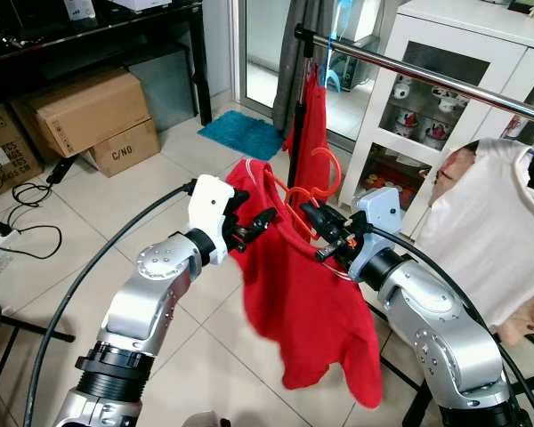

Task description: Hang hanger

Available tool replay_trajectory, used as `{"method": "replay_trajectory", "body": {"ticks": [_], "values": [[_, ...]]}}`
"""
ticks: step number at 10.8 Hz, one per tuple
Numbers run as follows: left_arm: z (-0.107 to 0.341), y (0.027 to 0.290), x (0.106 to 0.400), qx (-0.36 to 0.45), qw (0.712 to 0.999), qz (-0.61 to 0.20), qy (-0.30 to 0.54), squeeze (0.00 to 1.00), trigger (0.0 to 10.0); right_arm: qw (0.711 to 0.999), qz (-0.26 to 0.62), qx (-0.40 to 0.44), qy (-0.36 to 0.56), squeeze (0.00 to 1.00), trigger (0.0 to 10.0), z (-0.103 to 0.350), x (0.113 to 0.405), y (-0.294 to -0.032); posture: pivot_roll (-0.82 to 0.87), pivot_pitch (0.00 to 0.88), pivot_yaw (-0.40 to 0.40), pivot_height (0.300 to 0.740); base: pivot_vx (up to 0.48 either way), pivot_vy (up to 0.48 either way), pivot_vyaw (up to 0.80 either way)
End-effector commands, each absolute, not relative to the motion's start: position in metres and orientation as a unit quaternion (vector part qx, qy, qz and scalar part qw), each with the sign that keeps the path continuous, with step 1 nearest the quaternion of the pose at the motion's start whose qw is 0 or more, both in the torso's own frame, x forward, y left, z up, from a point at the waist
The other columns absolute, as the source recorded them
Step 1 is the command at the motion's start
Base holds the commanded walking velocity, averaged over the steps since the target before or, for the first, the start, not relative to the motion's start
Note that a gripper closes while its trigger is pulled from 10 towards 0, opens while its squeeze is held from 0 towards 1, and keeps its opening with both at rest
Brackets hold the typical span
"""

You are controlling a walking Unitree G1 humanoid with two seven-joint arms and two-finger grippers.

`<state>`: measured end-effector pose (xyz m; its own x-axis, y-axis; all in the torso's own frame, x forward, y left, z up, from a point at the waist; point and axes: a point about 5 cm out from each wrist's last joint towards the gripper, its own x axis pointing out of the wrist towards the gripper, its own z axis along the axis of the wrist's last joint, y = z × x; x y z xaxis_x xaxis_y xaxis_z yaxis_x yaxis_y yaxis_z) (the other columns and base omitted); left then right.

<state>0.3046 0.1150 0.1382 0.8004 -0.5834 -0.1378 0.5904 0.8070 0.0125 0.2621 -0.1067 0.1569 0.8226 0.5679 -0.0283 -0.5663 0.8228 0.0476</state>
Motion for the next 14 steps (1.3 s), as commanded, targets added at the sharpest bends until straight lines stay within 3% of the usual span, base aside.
{"method": "replay_trajectory", "body": {"ticks": [1,2,3,4,5,6,7,8,14], "values": [[0.137,0.118,0.309,0.037,0.954,-0.29,0.073,0.0,10.0,0.95,0.31,0.019,-0.025,0.0,0.0,0.174,0.261,-0.103,-0.03,0.0,0.003,0.74,0.0,0.0,0.0],[0.134,0.123,0.315,0.031,0.958,-0.272,0.08,0.0,8.9,0.949,0.314,0.019,-0.028,0.0,0.0,0.175,0.261,-0.103,-0.03,0.0,-0.003,0.74,0.0,0.0,0.0],[0.133,0.122,0.317,0.024,0.958,-0.274,0.08,0.0,4.9,0.948,0.317,0.018,-0.03,0.0,0.0,0.176,0.262,-0.103,-0.03,0.0,-0.005,0.74,0.0,0.0,0.0],[0.132,0.119,0.319,0.02,0.956,-0.281,0.082,0.0,1.6,0.947,0.319,0.017,-0.031,0.0,0.0,0.177,0.263,-0.103,-0.03,0.0,-0.006,0.74,0.0,0.0,0.0],[0.132,0.115,0.319,0.014,0.953,-0.291,0.081,0.0,0.0,0.947,0.319,0.016,-0.032,0.0,0.0,0.178,0.263,-0.103,-0.04,0.0,-0.006,0.74,0.0,0.0,0.0],[0.131,0.112,0.318,0.012,0.95,-0.3,0.083,0.0,0.0,0.947,0.319,0.015,-0.033,0.0,0.0,0.178,0.264,-0.102,-0.04,0.0,-0.005,0.74,0.0,0.0,0.0],[0.132,0.106,0.315,0.013,0.942,-0.328,0.074,0.0,1.8,0.947,0.32,0.015,-0.034,0.0,0.0,0.178,0.263,-0.102,-0.03,0.0,-0.008,0.74,0.0,0.0,0.0],[0.134,0.103,0.312,0.012,0.937,-0.342,0.065,0.0,10.0,0.946,0.321,0.016,-0.035,0.0,0.0,0.179,0.263,-0.102,-0.03,0.0,-0.008,0.74,0.0,0.0,0.0],[0.142,0.097,0.311,-0.007,0.932,-0.36,0.033,0.0,10.0,0.941,0.336,0.018,-0.042,0.0,0.0,0.181,0.261,-0.098,-0.04,0.0,-0.006,0.74,0.0,0.0,0.0]]}}
